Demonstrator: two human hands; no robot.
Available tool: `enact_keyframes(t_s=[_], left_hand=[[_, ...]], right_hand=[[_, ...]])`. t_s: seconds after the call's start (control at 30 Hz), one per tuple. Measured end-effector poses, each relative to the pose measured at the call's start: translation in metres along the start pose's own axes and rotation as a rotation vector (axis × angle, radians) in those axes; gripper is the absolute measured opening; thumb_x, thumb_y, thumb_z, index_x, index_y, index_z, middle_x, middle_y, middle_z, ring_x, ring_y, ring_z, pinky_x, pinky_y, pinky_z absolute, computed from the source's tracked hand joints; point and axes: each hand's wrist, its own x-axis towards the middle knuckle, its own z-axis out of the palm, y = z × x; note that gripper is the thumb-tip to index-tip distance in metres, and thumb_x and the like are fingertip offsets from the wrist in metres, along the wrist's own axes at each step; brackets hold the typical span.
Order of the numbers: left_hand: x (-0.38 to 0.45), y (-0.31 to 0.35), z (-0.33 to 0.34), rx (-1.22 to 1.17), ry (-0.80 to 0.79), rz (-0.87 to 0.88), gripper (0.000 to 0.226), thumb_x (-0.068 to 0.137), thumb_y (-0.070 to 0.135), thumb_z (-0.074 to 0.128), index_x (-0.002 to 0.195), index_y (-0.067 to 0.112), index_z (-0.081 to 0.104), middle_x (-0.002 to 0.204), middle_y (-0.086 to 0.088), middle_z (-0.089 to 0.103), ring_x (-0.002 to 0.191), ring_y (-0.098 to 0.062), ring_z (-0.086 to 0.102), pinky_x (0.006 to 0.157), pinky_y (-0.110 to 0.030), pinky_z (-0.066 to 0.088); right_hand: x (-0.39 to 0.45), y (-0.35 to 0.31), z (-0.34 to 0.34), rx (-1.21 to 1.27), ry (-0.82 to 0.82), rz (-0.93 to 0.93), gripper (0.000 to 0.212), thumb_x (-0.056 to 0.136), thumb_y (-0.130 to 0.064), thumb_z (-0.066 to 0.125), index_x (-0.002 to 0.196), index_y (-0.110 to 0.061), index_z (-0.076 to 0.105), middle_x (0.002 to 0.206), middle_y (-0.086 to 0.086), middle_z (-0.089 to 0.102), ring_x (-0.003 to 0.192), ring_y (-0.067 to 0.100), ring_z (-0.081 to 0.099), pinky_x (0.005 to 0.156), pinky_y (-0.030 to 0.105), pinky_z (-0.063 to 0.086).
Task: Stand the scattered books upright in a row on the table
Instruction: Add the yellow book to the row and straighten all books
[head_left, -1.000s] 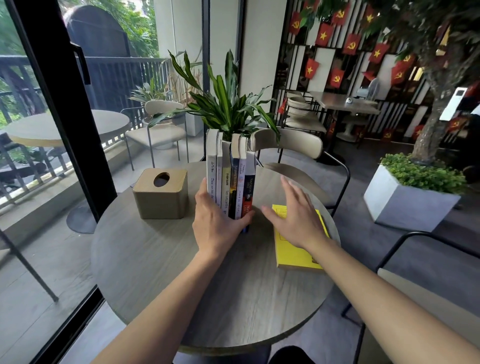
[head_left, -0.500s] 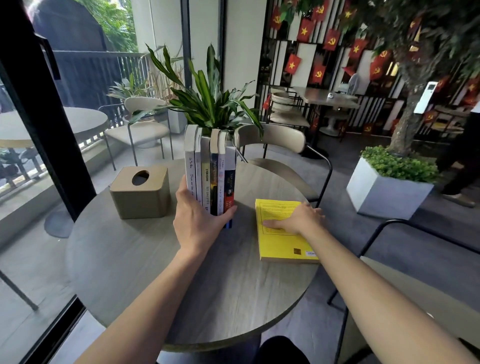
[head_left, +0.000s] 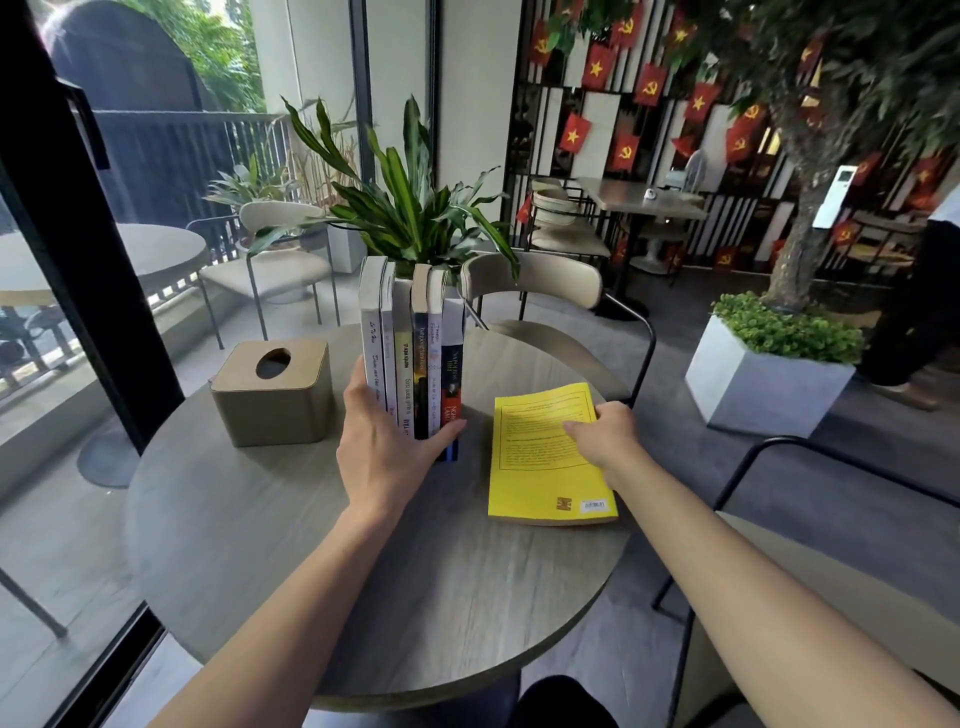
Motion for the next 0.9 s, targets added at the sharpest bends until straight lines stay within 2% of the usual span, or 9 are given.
enact_keyframes(t_s=[0.1, 0.27, 0.43, 0.57, 0.7, 0.8, 0.9], left_hand=[[0.0, -0.005, -0.003, 0.013, -0.009, 0.03, 0.111, 0.059, 0.057, 0.089, 0.138, 0.005, 0.032, 0.132, -0.012, 0.049, 0.111, -0.034, 0.06, 0.077, -0.048, 0.053], [-0.002, -0.01, -0.008, -0.026, -0.028, 0.032, 0.124, 0.061, 0.052, 0.09, 0.154, 0.017, 0.017, 0.141, -0.007, 0.047, 0.12, -0.033, 0.057, 0.085, -0.05, 0.052], [-0.001, -0.01, -0.01, -0.034, -0.039, 0.038, 0.123, 0.061, 0.051, 0.09, 0.155, 0.021, 0.016, 0.14, -0.008, 0.049, 0.118, -0.034, 0.058, 0.085, -0.05, 0.052], [0.001, -0.013, -0.011, -0.045, -0.059, 0.06, 0.122, 0.06, 0.054, 0.09, 0.152, 0.023, 0.015, 0.141, -0.006, 0.048, 0.119, -0.032, 0.058, 0.086, -0.05, 0.054], [0.005, -0.013, -0.017, -0.079, -0.08, 0.069, 0.122, 0.06, 0.056, 0.089, 0.152, 0.025, 0.016, 0.144, -0.002, 0.045, 0.124, -0.023, 0.054, 0.092, -0.046, 0.052], [0.01, -0.015, -0.022, -0.104, -0.117, 0.084, 0.123, 0.06, 0.061, 0.087, 0.153, 0.025, 0.016, 0.143, -0.001, 0.044, 0.126, -0.018, 0.051, 0.095, -0.044, 0.052], [0.013, -0.017, -0.024, -0.092, -0.151, 0.093, 0.123, 0.06, 0.064, 0.086, 0.153, 0.025, 0.014, 0.144, 0.0, 0.043, 0.126, -0.016, 0.05, 0.095, -0.045, 0.054]], right_hand=[[-0.017, -0.019, -0.003, 0.087, 0.033, -0.056, 0.019, 0.087, -0.019, 0.067, 0.105, -0.014, 0.063, 0.097, 0.005, 0.069, 0.089, 0.028, 0.067, 0.082, 0.049, 0.058], [-0.039, -0.048, -0.006, 0.159, 0.134, -0.19, 0.031, 0.093, -0.015, 0.061, 0.123, -0.013, 0.053, 0.116, 0.004, 0.064, 0.101, 0.026, 0.062, 0.087, 0.042, 0.052], [-0.064, -0.073, -0.009, 0.24, 0.26, -0.348, 0.029, 0.096, -0.011, 0.056, 0.123, -0.012, 0.049, 0.11, 0.002, 0.061, 0.102, 0.025, 0.059, 0.087, 0.039, 0.047], [-0.073, -0.083, -0.004, 0.296, 0.319, -0.504, 0.03, 0.097, -0.01, 0.055, 0.126, -0.011, 0.046, 0.102, -0.004, 0.057, 0.091, 0.016, 0.054, 0.075, 0.027, 0.039], [-0.076, -0.09, 0.008, 0.388, 0.327, -0.603, 0.03, 0.097, -0.006, 0.053, 0.126, -0.008, 0.044, 0.106, 0.002, 0.063, 0.087, 0.015, 0.056, 0.06, 0.008, 0.035], [-0.076, -0.091, 0.02, 0.435, 0.311, -0.67, 0.032, 0.098, -0.007, 0.051, 0.128, -0.009, 0.04, 0.118, 0.012, 0.063, 0.096, 0.019, 0.061, 0.066, -0.001, 0.037], [-0.081, -0.093, 0.032, 0.485, 0.256, -0.715, 0.033, 0.099, -0.009, 0.049, 0.129, -0.007, 0.035, 0.12, 0.007, 0.057, 0.098, 0.018, 0.063, 0.069, 0.001, 0.041]])
